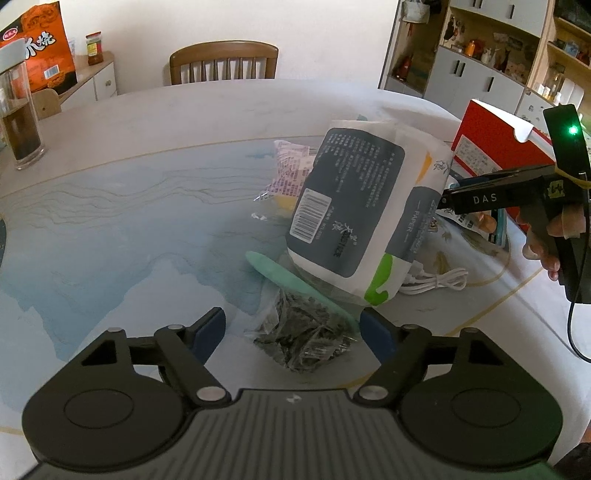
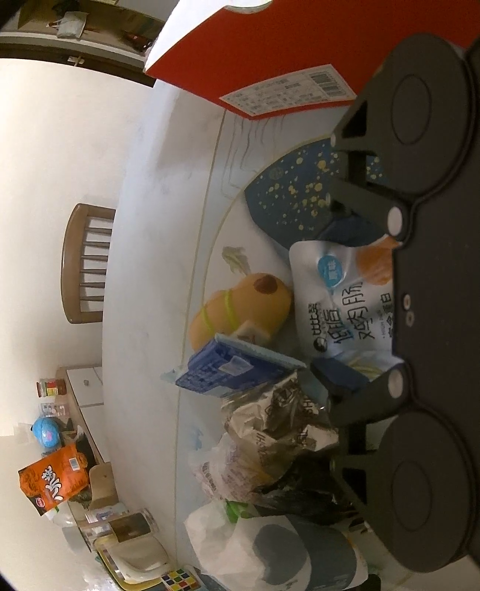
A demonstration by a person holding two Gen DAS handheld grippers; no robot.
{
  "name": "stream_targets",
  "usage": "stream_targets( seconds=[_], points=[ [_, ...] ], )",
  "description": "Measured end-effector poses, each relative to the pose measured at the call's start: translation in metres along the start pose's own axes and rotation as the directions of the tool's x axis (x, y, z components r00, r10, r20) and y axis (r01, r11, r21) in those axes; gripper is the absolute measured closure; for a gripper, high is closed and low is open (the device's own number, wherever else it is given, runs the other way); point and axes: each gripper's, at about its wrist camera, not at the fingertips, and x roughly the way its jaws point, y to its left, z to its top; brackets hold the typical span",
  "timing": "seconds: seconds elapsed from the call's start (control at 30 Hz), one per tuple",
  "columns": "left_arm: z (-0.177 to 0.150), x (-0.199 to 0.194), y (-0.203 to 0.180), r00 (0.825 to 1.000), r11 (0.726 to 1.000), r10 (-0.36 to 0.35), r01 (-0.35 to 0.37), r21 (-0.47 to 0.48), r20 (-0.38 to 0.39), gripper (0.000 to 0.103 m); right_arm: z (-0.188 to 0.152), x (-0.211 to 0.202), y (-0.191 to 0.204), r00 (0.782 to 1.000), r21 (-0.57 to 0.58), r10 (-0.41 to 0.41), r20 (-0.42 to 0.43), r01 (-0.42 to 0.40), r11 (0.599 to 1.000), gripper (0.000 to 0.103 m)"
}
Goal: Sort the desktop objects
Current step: 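Close the left gripper on the black bag while the right gripper grasps the white sausage pouch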
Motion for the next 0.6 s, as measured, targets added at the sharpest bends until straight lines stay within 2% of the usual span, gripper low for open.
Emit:
stream_targets(
  seconds=[0.17, 0.4, 0.43, 0.5, 0.6],
  points=[
    [-0.002, -0.004, 0.003, 1.000, 1.000, -0.004, 0.004, -0.003, 0.005, 0.028, -0.002, -0.002, 0.001, 1.000, 0.006, -0.007, -0.007, 0.007, 1.000, 0.037],
    [-0.002, -0.012, 0.005, 0.999, 0.999, -0.038, 0.039, -0.006, 0.030, 0.028, -0.007, -0.008, 0.005, 1.000, 0.020, -0.003, -0.015, 0.004, 1.000, 0.037],
    [-0.003, -0.012, 0.005, 0.999, 0.999, -0.040, 0.040, -0.005, 0.028, 0.029, -0.008, -0.009, 0.006, 1.000, 0.023, -0.003, -0.016, 0.003, 1.000, 0.037],
    [-0.004, -0.011, 0.006, 0.999, 0.999, -0.045, 0.045, -0.010, 0.021, 0.038, -0.009, -0.010, 0.006, 1.000, 0.024, -0.004, -0.016, 0.004, 1.000, 0.037],
    [-0.005, -0.011, 0.007, 0.999, 0.999, -0.046, 0.046, -0.011, 0.018, 0.039, -0.012, -0.012, 0.007, 1.000, 0.030, -0.005, -0.017, 0.006, 1.000, 0.037]
  ],
)
